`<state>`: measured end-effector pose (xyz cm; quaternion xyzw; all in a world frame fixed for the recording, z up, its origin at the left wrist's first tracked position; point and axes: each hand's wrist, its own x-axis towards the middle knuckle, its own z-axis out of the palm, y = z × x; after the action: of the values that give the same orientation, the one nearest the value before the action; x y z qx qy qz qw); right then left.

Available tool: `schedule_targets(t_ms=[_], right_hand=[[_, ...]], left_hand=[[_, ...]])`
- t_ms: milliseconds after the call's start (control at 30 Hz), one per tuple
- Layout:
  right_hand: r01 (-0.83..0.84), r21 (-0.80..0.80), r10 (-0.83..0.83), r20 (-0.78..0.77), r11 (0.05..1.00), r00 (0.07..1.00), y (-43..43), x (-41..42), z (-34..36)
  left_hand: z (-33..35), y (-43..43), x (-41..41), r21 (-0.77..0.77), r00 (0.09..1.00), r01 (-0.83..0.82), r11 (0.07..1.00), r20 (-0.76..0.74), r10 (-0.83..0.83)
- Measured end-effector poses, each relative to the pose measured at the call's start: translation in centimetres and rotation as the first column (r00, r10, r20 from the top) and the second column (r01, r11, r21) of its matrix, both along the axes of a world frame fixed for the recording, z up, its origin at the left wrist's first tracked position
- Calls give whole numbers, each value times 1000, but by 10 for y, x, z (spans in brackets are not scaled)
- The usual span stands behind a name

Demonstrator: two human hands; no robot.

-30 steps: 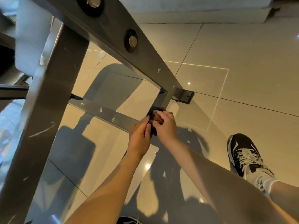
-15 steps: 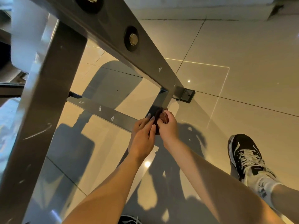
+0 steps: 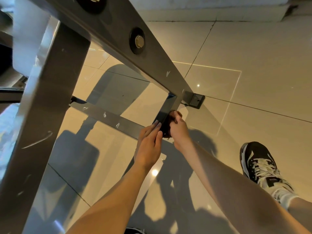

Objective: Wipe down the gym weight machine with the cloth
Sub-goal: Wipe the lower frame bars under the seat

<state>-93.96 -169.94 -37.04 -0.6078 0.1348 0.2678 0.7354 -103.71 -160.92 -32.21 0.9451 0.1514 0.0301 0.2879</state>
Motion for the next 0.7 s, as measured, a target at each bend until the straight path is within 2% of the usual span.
schedule_targets(t_ms=[100, 300, 500, 700], right_hand=[[5, 28, -4, -33, 1000, 999, 0, 3, 5], [-80, -31, 82, 58, 996, 995, -5, -50, 16], [1, 81, 7, -102, 997, 995, -2, 8, 17], [-99, 88, 112, -158, 991, 981, -5, -30, 17]], left_hand=[[0, -2, 2, 1, 1000, -4, 1000, 4, 4], [-1, 2, -3, 9, 998, 5, 1000, 59, -5], [-1, 3, -4, -8, 999, -6, 1000, 42, 6], [1, 1, -3, -15, 998, -17, 1000, 52, 18]])
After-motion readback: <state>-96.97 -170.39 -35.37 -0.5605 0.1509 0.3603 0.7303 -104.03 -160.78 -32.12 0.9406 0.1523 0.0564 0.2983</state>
